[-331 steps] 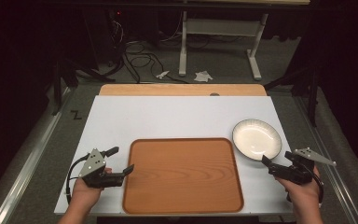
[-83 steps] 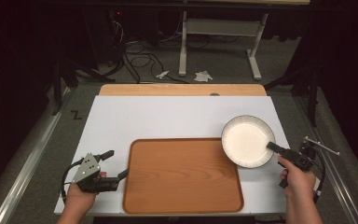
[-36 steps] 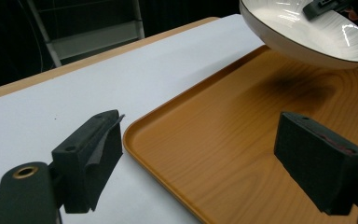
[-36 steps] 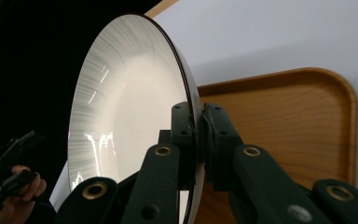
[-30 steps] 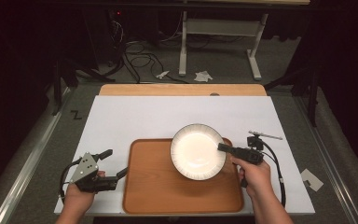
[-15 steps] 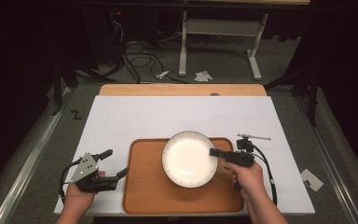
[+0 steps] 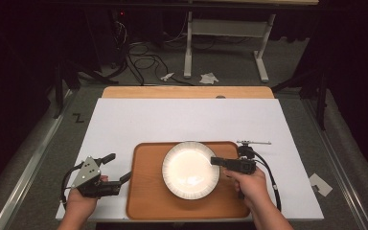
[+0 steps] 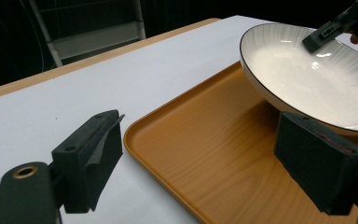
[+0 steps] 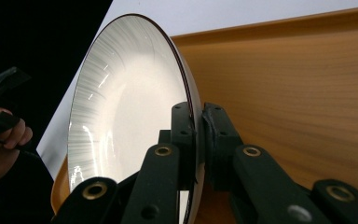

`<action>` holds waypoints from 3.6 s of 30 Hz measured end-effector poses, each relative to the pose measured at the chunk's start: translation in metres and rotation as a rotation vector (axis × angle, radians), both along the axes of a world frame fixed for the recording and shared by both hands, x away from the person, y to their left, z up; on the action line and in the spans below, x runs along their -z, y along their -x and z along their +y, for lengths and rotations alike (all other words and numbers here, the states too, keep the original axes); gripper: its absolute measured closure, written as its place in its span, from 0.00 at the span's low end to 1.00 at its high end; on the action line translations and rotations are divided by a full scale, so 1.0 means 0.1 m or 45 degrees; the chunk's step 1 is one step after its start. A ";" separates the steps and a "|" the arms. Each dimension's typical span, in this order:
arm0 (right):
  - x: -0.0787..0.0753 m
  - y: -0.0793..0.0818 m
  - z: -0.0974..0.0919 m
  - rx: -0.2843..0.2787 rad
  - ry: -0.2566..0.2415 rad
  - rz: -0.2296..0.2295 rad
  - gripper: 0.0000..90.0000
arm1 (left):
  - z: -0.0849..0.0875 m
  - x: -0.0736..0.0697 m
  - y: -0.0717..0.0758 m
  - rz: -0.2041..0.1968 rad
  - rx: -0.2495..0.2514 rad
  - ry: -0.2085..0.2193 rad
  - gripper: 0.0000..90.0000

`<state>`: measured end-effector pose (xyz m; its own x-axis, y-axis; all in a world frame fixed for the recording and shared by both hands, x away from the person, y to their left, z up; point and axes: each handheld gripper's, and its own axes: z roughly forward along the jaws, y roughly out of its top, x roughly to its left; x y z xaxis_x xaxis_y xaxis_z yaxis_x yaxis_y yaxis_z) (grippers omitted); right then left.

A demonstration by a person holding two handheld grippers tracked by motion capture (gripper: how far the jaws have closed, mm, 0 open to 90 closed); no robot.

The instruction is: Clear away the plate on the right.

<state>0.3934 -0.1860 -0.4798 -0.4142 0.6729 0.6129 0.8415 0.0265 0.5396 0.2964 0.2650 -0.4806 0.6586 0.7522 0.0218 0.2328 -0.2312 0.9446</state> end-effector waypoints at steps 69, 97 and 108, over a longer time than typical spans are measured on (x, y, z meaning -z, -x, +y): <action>0.17 -0.03 0.15 -0.038 0.232 0.055 0.90 | -0.01 0.00 0.00 0.001 0.015 -0.007 0.18; -0.30 0.09 -0.21 0.020 0.318 -0.406 0.45 | 0.02 0.03 -0.02 0.038 -0.010 -0.009 0.18; -0.32 0.35 -0.89 0.210 0.405 -0.594 0.00 | -0.01 0.04 -0.03 0.042 -0.003 -0.020 0.18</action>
